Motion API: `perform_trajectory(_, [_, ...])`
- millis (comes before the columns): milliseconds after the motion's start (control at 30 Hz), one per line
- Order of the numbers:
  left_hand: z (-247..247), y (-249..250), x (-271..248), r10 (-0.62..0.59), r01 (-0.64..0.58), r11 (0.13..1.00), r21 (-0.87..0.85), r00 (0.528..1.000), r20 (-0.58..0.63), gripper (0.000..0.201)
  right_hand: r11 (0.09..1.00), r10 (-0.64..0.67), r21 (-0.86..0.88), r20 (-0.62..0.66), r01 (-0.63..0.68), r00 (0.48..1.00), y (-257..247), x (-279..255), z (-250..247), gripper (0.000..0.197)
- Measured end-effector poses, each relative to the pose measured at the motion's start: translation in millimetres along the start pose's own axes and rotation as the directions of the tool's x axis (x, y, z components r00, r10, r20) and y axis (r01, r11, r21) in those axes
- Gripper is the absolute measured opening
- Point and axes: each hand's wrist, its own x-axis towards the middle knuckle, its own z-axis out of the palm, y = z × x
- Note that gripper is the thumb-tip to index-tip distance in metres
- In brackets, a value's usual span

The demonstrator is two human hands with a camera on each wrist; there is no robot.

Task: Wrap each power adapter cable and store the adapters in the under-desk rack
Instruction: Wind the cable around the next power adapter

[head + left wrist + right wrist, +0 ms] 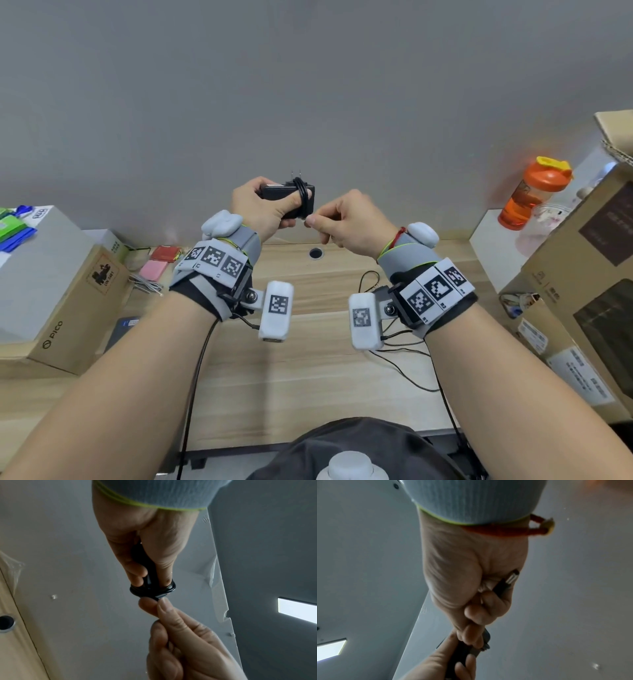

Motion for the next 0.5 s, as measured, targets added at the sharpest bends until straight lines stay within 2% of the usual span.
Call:
perform_trajectory(67, [0,1,-1,0.017,-0.018,0.999,0.033,0.999,0.028,0.036,1.000,0.010,0.023,-0.010,-0.010,1.000,-2,-1,-6,0.026])
perform_trajectory(267, [0,6,-6,0.038,-0.054,0.982,0.183,0.996,0.087,0.036,0.959,0.018,0.283,-0.006,-0.015,1.000,-7,0,-12,0.009])
perform_trajectory(400, [3,4,-10,0.039,-0.056,0.982,0.183,0.995,0.095,0.033,0.855,-0.002,0.518,0.001,0.002,1.000,-9,0,-17,0.008])
perform_trajectory(500, [5,5,-13,0.026,-0.043,0.991,0.128,0.991,0.129,0.035,0.803,-0.031,0.595,0.019,0.014,0.999,-8,0,-21,0.004])
